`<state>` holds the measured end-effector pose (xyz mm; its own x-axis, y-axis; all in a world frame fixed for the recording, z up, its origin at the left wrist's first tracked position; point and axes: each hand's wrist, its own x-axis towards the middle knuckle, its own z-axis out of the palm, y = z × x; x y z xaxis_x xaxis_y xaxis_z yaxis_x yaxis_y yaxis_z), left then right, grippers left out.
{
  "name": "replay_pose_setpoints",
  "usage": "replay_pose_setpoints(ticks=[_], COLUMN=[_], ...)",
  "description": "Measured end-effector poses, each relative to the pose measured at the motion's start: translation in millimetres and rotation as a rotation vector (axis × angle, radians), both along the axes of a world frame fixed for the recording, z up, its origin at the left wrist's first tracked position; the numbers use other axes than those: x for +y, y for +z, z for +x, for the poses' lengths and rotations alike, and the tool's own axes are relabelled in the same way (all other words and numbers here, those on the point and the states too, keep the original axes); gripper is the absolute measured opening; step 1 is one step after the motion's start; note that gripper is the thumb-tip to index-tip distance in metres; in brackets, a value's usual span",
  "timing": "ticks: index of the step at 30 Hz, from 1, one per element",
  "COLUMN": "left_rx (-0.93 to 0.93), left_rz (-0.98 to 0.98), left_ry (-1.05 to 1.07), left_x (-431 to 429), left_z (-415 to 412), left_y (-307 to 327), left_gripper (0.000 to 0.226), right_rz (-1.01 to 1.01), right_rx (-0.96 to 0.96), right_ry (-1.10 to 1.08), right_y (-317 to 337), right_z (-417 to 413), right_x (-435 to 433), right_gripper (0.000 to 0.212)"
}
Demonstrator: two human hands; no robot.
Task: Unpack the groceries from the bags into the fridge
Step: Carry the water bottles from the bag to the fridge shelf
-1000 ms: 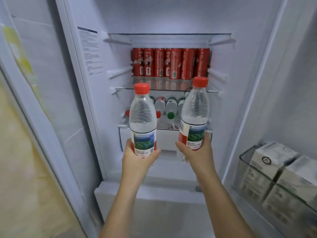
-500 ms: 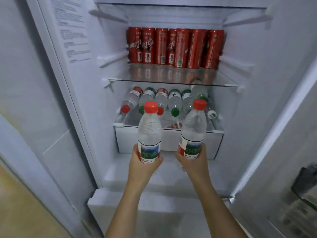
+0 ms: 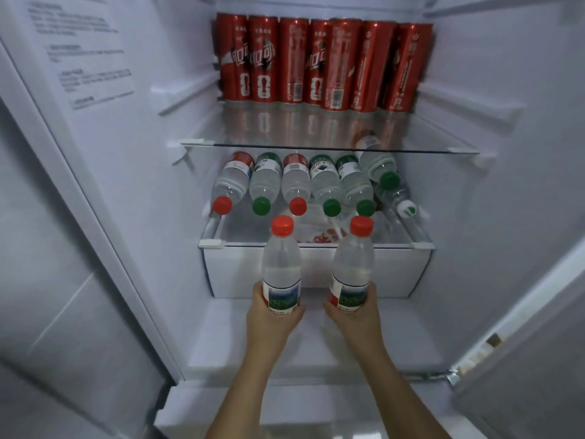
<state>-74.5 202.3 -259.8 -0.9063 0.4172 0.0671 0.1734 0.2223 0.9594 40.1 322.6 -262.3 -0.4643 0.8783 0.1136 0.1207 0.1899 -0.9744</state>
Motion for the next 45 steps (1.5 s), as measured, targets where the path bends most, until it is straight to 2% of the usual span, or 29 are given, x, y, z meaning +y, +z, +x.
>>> replay_pose_setpoints(ticks=[7, 11, 12, 15, 17, 19, 22, 23, 25, 30, 32, 35, 39, 45], left_rx=[-0.005, -0.011, 0.047, 0.377, 0.522, 0.572, 0.479, 0.436, 0.347, 0.245, 0.243, 0.237, 0.242, 0.249], left_rz=[0.007, 0.056, 0.030, -0.023, 0.002, 0.006, 0.010, 0.013, 0.040, 0.101, 0.111, 0.128, 0.154, 0.180], left_ry=[-0.076, -0.120, -0.093, -0.020, -0.017, -0.060, -0.205, -0.237, -0.258, -0.256, -0.257, -0.262, -0.270, -0.260], left_x=[1.2, -18.1, -25.6, -33.7, -23.6, -5.8, 18.0, 23.3, 29.6, 31.3, 31.8, 32.4, 32.3, 30.7], left_z=[-4.5, -2.2, -1.5, -3.9, -9.6, -18.6, -31.1, -34.1, -38.4, -42.9, -43.9, -44.8, -46.7, -48.0], left_y=[1.6, 24.0, 35.2, 74.4, 105.1, 133.4, 151.7, 150.4, 141.6, 130.8, 130.6, 128.9, 127.1, 126.9], left_gripper=[0.066, 0.058, 0.057, 0.065, 0.066, 0.057, 0.022, 0.018, 0.017, 0.018, 0.017, 0.016, 0.012, 0.014], right_rz=[0.036, 0.094, 0.144, 0.296, 0.433, 0.583, 0.679, 0.684, 0.669, 0.602, 0.644, 0.721, 0.816, 0.932], right_rx=[-0.012, -0.029, -0.033, -0.051, -0.073, -0.196, -0.558, -0.662, -0.729, -0.535, -0.419, -0.175, 0.161, 0.336], right_ry=[0.064, 0.090, 0.074, 0.003, -0.035, -0.050, 0.035, 0.063, 0.086, 0.076, 0.025, -0.088, -0.185, -0.231], right_y=[4.2, 33.7, 44.4, 84.0, 116.1, 146.1, 169.2, 170.9, 170.7, 176.4, 189.4, 224.1, 258.4, 248.5], right_z=[1.0, 17.1, 23.4, 32.4, 24.1, 8.7, -11.6, -15.3, -17.4, -0.6, 9.5, 27.0, 36.6, 16.1], right_x=[1.8, 0.5, 1.8, 9.7, 17.5, 24.6, 28.2, 28.2, 29.0, 24.2, 18.0, 7.7, -7.5, -6.1], right_gripper=[0.061, 0.061, 0.062, 0.065, 0.055, 0.046, 0.029, 0.027, 0.026, 0.024, 0.018, 0.014, 0.020, 0.015])
